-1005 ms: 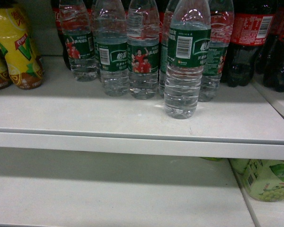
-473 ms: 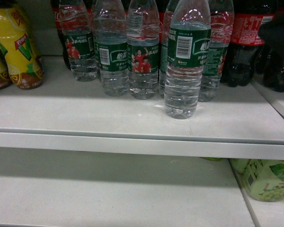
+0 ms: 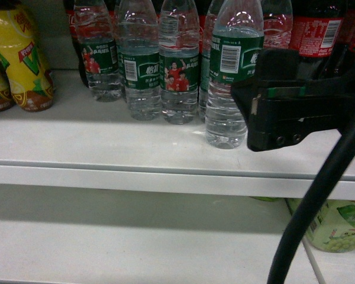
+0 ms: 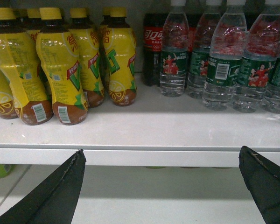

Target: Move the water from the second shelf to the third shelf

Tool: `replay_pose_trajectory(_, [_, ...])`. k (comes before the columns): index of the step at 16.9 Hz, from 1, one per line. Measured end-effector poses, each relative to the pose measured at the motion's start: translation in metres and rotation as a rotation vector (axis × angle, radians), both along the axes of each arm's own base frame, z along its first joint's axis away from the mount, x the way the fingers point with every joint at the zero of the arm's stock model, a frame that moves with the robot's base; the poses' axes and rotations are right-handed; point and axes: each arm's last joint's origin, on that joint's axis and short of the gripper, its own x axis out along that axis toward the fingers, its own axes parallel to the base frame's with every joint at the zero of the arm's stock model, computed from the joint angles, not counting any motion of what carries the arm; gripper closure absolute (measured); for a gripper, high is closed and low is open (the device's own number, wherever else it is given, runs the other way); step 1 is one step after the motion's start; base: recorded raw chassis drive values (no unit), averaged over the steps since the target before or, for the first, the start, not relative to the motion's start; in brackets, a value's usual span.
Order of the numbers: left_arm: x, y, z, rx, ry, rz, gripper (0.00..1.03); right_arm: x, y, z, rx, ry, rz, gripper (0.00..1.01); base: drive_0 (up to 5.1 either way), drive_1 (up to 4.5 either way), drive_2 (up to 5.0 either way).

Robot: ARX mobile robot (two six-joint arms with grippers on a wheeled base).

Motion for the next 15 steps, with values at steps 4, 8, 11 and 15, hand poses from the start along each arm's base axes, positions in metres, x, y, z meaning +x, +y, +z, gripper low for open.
replay_pose_trajectory(4, [0.000, 0.000, 0.000, 0.000, 0.000, 0.000, 0.05, 0.025, 0.017, 0.005, 0.029, -0.018, -0.017, 0.03, 0.0, 0.00, 0.0])
replay_pose_trajectory(8, [0.000, 0.000, 0.000, 0.000, 0.000, 0.000, 0.05, 0.065, 0.032, 0.003, 0.027, -0.002, -0.083, 0.03, 0.0, 0.00, 0.0])
replay_pose_trajectory(11, [0.000, 0.000, 0.000, 0.000, 0.000, 0.000, 0.05, 0.089, 0.040, 0.000, -0.003, -0.015, -0.126, 0.03, 0.0, 0.00, 0.0])
replay_pose_trajectory(15, [0.000, 0.000, 0.000, 0.000, 0.000, 0.000, 0.05, 0.099, 0.041, 0.007, -0.008, -0.057, -0.130, 0.03, 0.0, 0.00, 0.0])
